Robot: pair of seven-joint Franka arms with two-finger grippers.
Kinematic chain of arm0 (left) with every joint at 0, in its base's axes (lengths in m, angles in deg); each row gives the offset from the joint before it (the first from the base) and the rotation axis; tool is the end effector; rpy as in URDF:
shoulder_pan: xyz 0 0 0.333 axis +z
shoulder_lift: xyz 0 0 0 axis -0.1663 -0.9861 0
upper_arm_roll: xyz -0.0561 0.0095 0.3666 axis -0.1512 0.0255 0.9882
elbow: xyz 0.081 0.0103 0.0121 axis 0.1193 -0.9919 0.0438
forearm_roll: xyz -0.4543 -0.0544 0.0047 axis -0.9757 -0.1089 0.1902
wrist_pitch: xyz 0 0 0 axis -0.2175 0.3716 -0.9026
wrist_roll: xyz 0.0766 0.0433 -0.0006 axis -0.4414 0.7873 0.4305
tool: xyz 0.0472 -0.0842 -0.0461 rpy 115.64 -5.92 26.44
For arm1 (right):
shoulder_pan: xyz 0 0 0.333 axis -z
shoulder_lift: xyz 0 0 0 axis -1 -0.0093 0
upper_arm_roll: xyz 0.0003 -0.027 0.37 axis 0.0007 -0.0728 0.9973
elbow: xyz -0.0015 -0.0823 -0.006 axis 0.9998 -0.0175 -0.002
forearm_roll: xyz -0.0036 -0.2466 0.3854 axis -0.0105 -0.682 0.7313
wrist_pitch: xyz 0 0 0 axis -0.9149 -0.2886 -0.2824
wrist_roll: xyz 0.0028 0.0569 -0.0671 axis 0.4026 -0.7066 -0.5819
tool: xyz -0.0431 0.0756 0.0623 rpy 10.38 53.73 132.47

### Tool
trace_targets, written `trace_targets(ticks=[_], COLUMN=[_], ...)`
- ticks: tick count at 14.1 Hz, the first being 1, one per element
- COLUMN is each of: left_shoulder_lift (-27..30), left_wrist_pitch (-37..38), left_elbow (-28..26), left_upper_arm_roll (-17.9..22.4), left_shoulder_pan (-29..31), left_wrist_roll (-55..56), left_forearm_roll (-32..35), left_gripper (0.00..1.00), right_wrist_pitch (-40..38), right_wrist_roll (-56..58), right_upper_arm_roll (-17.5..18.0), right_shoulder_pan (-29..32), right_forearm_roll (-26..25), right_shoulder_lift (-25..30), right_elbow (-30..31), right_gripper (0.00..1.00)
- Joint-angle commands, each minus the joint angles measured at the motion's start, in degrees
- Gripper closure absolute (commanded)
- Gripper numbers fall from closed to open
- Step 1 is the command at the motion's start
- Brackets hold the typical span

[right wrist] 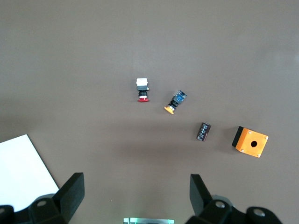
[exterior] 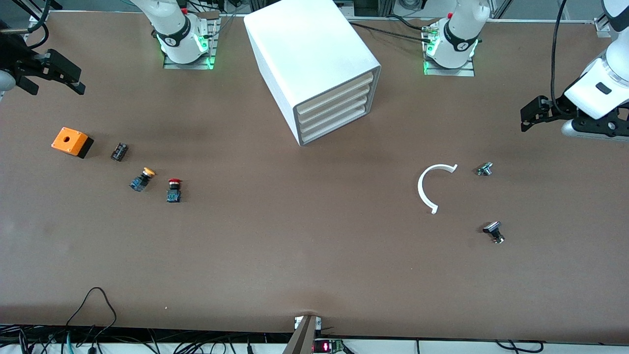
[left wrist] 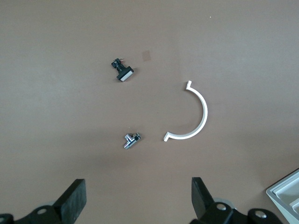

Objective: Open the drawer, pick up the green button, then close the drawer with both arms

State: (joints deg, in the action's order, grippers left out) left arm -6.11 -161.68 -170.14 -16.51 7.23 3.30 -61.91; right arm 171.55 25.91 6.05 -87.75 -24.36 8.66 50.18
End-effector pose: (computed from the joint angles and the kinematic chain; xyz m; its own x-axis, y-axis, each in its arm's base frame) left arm 0.6094 -0.0197 0.6288 0.9941 -0.1087 -0.0013 -0.1087 -0.9932 -0.0408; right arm 0.5807 0.0311 0.7272 0.9999 0.0149 0.0000 0.0149 -0.9999 0.0017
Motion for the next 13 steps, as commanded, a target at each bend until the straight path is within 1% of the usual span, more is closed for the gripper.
trace_targets(ticks=[1,6,7,10,13], left_shoulder_lift=[-0.9,-1.2,-1.2,-1.2,-1.2], left_wrist_pitch=[1.8,2.2,2.2,2.5,6.3], left_elbow=[1.7,2.1,2.1,2.1,2.1], left_upper_arm_roll=[0.3,0.2,0.3,0.2,0.1], left_shoulder_pan=[-0.5,-0.6,-0.6,-0.6,-0.9], left_wrist_roll=[0.2,0.2,0.2,0.1,-0.3], left_forearm_roll=[-0.5,-0.4,-0.5,-0.5,-1.6], left_gripper=[0.01,0.01,0.01,0.01,0.01], right_wrist_pitch=[-0.9,-1.4,-2.4,-4.1,-5.0], right_wrist_roll=[-0.2,0.4,0.4,-0.4,-0.5], right_upper_arm_roll=[-0.1,0.2,0.2,0.3,0.2], right_shoulder_pan=[0.6,0.3,0.3,0.3,0.3], right_forearm_roll=[0.2,-0.5,-0.9,-1.0,-0.5], right_shoulder_lift=[-0.4,-0.6,-1.7,-1.9,-2.0], right_elbow=[-0.6,-0.4,-0.3,-0.2,-0.2], right_gripper=[0.0,0.0,0.0,0.0,0.0])
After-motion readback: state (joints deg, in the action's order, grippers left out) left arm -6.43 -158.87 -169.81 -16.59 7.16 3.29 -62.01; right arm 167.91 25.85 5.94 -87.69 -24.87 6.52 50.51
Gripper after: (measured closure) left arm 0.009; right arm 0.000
